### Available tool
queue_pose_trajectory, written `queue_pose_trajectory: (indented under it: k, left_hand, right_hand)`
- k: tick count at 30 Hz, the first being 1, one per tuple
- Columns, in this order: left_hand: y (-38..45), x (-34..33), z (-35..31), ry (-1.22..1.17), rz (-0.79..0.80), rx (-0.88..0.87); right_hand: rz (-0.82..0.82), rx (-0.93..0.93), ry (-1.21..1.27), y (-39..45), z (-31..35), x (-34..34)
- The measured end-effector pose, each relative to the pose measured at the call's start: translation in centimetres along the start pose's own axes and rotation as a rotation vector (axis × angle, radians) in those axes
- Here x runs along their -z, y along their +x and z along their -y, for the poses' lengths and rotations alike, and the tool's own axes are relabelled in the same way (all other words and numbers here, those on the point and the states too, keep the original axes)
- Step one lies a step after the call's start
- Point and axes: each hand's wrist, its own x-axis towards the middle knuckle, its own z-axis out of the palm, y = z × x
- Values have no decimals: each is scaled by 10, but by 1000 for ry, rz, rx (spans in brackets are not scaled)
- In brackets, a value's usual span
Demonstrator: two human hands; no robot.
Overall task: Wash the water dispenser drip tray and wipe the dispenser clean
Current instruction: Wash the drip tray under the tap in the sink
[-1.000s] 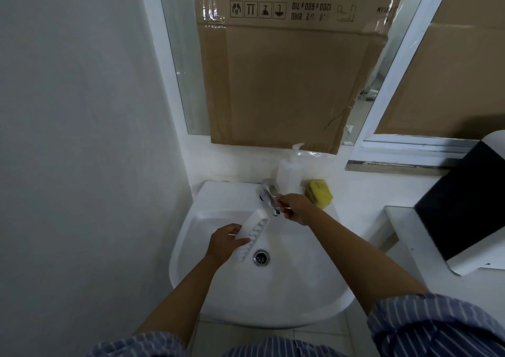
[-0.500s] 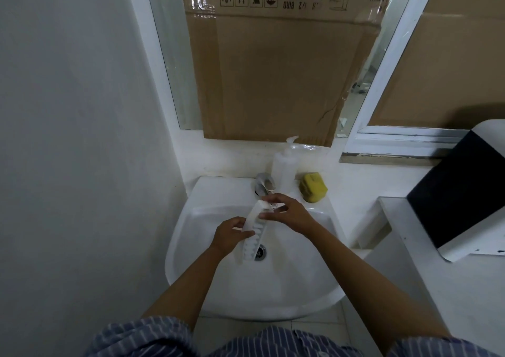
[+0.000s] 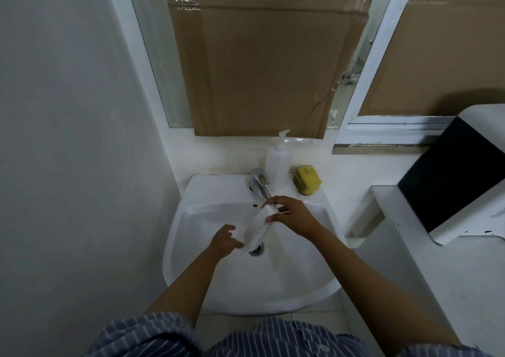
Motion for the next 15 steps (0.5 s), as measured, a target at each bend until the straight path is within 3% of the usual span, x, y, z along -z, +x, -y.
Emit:
queue_pose_trajectory:
  k: [15]
  left_hand:
    - [2, -2, 9, -25, -2, 76]
  right_hand:
    - [-40, -21, -85, -7, -9, -9]
